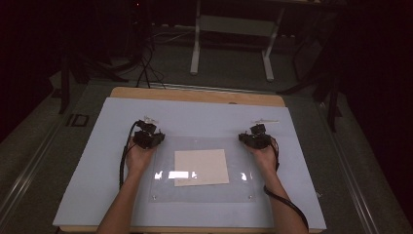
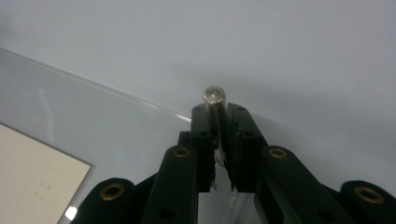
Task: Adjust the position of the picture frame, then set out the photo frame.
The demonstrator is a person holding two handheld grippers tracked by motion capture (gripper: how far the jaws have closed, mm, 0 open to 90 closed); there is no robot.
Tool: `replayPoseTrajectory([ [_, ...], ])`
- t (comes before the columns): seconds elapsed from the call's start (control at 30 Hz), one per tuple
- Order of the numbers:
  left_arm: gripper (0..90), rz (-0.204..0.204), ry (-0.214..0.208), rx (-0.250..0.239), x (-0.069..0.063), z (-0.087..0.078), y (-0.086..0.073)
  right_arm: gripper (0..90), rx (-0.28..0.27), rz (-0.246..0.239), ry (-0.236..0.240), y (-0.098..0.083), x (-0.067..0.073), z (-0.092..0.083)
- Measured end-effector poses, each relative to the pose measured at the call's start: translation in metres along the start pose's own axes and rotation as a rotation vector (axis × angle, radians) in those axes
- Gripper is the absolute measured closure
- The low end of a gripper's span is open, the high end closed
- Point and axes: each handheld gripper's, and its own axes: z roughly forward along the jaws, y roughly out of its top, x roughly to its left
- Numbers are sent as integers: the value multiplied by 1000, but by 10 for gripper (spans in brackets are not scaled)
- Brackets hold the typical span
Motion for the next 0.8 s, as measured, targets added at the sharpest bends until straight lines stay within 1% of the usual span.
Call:
replayPoseTrajectory([
  [0.03, 835, 0, 0, 0, 0, 0, 0, 824, 0, 0, 0, 0, 0, 0],
  [0.07, 836, 4, 9, 4, -1, 0, 0, 826, 1, -16, -12, 0, 2, 0],
  [0.1, 835, -6, 3, -2, -1, 0, -1, 824, -3, -13, -9, -1, 1, 0],
  [0.13, 833, -6, 3, -2, -1, 0, -1, 824, -3, -13, -9, -1, 1, 0],
  [0.17, 831, -10, -7, -3, 1, 0, -2, 821, -11, -6, 2, -2, 0, 1],
  [0.27, 829, -13, -10, -5, 1, 0, -2, 822, -10, -10, 1, -2, 0, 1],
  [0.33, 828, -17, -16, -11, 2, 0, -3, 823, -5, -29, -4, -1, 1, 1],
  [0.37, 825, -21, -21, -17, 3, 0, -4, 823, -5, -30, -3, -1, 0, 1],
  [0.53, 821, -20, -26, -31, 3, 1, -5, 819, -15, -18, 4, -2, -1, 1],
  [0.7, 811, -38, -42, -39, 5, 1, -6, 815, -18, -15, 9, -3, -1, 1],
  [0.8, 783, -54, -64, -48, 7, 0, -7, 816, -19, -19, 10, -3, -1, 1],
])
